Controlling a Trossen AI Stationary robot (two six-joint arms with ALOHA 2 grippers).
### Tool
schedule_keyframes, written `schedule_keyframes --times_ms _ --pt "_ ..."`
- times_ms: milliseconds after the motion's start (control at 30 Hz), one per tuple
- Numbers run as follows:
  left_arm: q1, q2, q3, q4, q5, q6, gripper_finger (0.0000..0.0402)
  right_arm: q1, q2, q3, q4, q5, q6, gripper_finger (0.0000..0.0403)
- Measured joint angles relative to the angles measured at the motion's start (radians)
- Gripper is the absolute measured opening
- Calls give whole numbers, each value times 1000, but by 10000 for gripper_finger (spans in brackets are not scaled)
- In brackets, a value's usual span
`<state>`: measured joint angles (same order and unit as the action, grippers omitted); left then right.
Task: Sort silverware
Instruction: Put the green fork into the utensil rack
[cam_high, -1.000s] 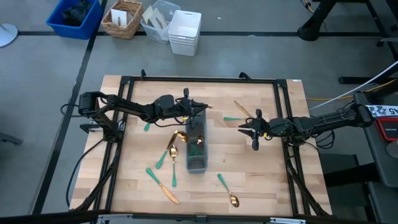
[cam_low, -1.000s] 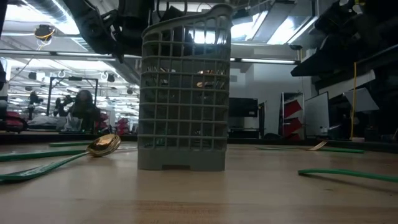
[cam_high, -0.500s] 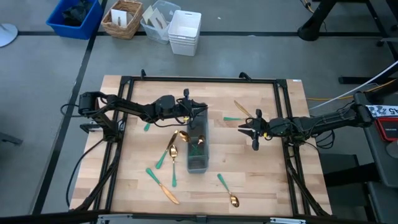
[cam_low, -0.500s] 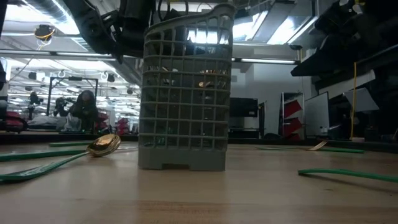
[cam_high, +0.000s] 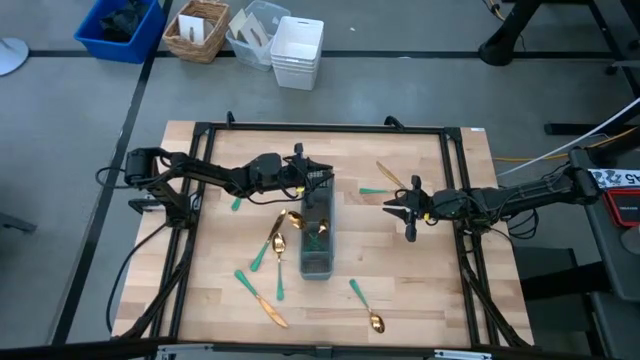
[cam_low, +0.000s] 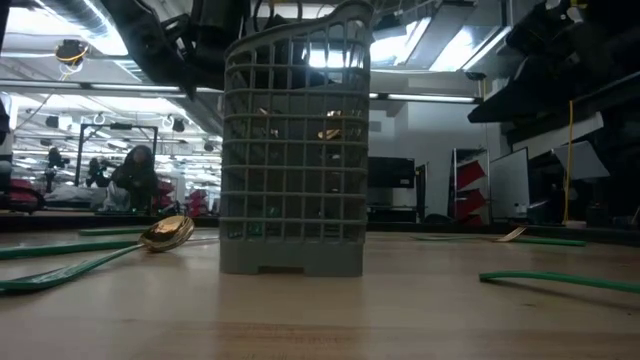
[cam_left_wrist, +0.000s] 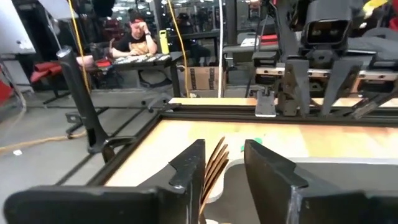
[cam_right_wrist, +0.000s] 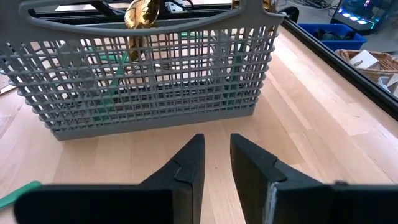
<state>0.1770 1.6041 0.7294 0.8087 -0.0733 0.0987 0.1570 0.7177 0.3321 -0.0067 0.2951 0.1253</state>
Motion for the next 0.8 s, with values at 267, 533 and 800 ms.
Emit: schedule_keyframes --times_ms 267,533,800 --pt "-1 -133 -1 -128 6 -59 101 0 0 1 -33 183 137 79" --pt "-1 -329 -1 -437 3 -139 100 -60 0 2 -190 262 455 79" --pt "-1 -487 -1 -773 -1 -260 98 -270 0 2 -348 119 628 79"
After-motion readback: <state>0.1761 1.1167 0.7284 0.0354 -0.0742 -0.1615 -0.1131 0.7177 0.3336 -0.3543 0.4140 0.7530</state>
